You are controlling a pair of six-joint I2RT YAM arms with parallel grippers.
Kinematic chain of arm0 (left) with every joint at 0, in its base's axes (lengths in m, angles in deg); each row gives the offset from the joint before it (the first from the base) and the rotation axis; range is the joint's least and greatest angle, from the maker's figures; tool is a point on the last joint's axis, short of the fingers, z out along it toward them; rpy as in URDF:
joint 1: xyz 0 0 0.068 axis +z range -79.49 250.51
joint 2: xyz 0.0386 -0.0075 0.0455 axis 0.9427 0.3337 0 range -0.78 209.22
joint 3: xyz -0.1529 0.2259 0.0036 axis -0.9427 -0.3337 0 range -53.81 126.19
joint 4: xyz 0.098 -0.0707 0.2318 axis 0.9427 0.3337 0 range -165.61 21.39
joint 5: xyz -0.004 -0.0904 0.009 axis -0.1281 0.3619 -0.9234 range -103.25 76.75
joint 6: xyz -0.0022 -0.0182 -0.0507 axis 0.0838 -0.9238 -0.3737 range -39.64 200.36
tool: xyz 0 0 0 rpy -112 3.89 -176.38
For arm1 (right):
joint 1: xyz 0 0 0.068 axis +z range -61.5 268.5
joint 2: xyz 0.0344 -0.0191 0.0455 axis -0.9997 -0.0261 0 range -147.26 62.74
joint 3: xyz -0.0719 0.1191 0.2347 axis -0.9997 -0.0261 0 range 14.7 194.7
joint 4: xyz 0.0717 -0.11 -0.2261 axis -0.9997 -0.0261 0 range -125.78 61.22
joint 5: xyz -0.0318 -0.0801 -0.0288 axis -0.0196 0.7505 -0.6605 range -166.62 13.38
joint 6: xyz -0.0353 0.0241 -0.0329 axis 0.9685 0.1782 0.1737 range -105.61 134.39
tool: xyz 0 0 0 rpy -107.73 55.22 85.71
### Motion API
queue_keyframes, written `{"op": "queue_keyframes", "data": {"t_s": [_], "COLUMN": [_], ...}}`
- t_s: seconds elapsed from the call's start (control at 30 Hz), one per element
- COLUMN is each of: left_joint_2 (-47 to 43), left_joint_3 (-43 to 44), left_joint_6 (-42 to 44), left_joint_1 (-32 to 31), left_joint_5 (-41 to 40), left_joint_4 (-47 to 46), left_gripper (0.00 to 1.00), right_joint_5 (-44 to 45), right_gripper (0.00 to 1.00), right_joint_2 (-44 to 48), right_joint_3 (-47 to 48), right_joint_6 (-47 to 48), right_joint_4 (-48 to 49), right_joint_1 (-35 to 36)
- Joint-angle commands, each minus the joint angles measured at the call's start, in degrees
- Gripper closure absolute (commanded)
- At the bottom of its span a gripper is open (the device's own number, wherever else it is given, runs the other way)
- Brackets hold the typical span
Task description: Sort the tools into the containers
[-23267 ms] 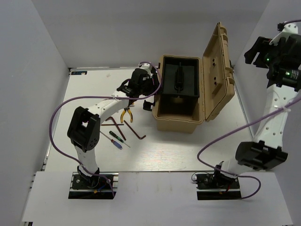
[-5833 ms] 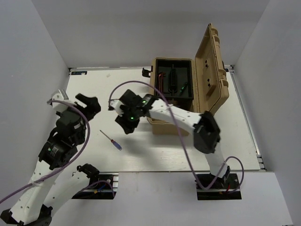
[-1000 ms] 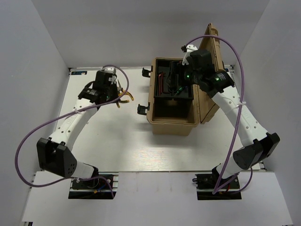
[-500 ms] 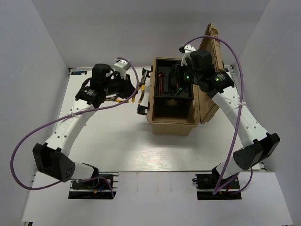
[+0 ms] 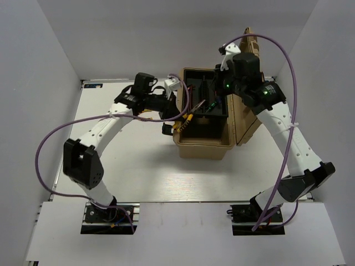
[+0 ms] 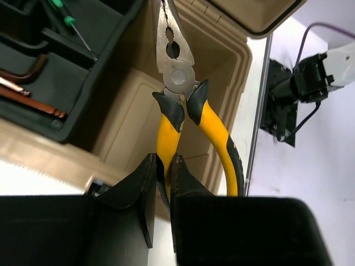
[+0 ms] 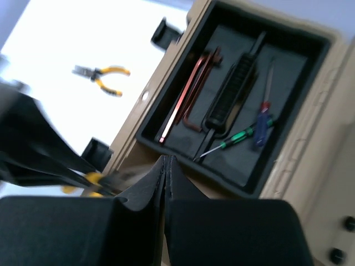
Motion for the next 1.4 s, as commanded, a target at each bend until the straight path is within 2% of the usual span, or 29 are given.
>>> {"op": "queue_keyframes", "data": {"t_s": [0.0, 0.23, 0.33, 0.37, 0.43, 0.47, 0.67, 0.77, 0.83, 0.87, 0.9, 0.93, 0.97, 1.0, 1.03, 1.07, 1.1, 1.13, 1.17, 1.2, 1.37], "left_joint_2": [1.92, 7.82, 9.23, 9.76, 9.76, 9.76, 9.76, 9.24, 7.13, 3.64, 1.35, -1.46, -4.45, -9.52, -11.14, -12.03, -12.04, -11.51, -10.81, -9.85, -3.17], "left_joint_3": [5.01, 11.33, 13.27, 13.28, 13.28, 13.28, 13.28, 13.28, 11.97, 10.39, 8.20, 2.79, -0.23, -2.69, -5.94, -6.67, -6.67, -7.28, -7.29, -7.29, -6.67], "left_joint_6": [2.54, 2.54, 2.54, 2.54, 2.54, 2.54, 3.15, 3.15, 1.14, -3.05, -6.05, -9.91, -13.34, -20.94, -25.11, -29.15, -35.98, -39.09, -41.65, -47.07, -57.75], "left_joint_1": [-2.03, -5.72, -7.04, -7.05, -7.66, -7.66, -8.80, -8.81, -8.81, -8.28, -7.76, -7.23, -6.53, -6.52, -5.74, -5.03, -3.63, -3.01, -2.40, -1.08, 2.88], "left_joint_5": [2.36, -4.15, -7.31, -8.01, -9.42, -9.43, -11.97, -12.50, -16.18, -18.81, -26.40, -31.87, -45.59, -53.47, -59.55, -68.49, -71.88, -74.53, -77.08, -77.97, -77.29], "left_joint_4": [1.25, 4.33, 5.83, 6.43, 6.96, 6.97, 8.20, 8.20, 4.97, 2.60, -0.30, -6.07, -8.48, -9.37, -9.38, -5.64, -3.08, -0.88, 2.45, 4.14, 8.20], "left_gripper": [1.00, 0.99, 0.92, 0.82, 0.72, 0.64, 0.50, 0.50, 0.64, 0.88, 1.00, 1.00, 1.00, 1.00, 1.00, 0.96, 0.83, 0.77, 0.68, 0.53, 0.44], "right_joint_5": [4.27, 2.53, 1.21, 1.03, 1.03, 1.12, 0.85, 0.42, -0.28, -0.64, -0.81, -2.82, -5.45, -8.95, -10.64, -13.62, -15.30, -15.49, -16.63, -16.90, -17.69], "right_gripper": [1.00, 1.00, 1.00, 1.00, 1.00, 1.00, 1.00, 1.00, 1.00, 1.00, 1.00, 1.00, 1.00, 1.00, 1.00, 1.00, 0.95, 0.88, 0.87, 0.85, 0.73], "right_joint_2": [3.47, 4.35, 4.00, 3.91, 3.56, 3.64, 3.56, 3.64, 3.82, 3.91, 4.17, 4.26, 4.17, 4.35, 4.35, 4.17, 3.65, 3.47, 3.29, 2.94, 1.80], "right_joint_3": [5.06, 3.75, 3.57, 3.57, 3.48, 3.22, 2.69, 2.17, 1.64, 1.46, 0.59, 0.23, -0.03, -1.60, -2.14, -3.01, -3.63, -4.42, -4.60, -4.69, -5.74], "right_joint_6": [2.45, 2.63, 2.28, 2.19, 2.01, 2.10, 1.84, 1.84, 1.92, 1.84, 2.53, 2.71, 3.93, 5.69, 6.40, 7.28, 7.37, 6.94, 6.15, 5.97, 5.18], "right_joint_4": [-0.34, 0.27, 0.10, 0.19, 0.19, 0.45, 0.72, 0.72, 1.33, 1.25, 1.85, 1.95, 1.95, 2.21, 2.47, 2.30, 2.30, 2.47, 2.91, 2.92, 3.70], "right_joint_1": [-0.69, -0.95, -1.04, -1.04, -1.04, -1.04, -1.22, -1.48, -1.48, -1.39, -1.57, -1.57, -1.74, -1.74, -1.83, -1.75, -1.74, -1.74, -1.66, -1.66, -1.39]}}
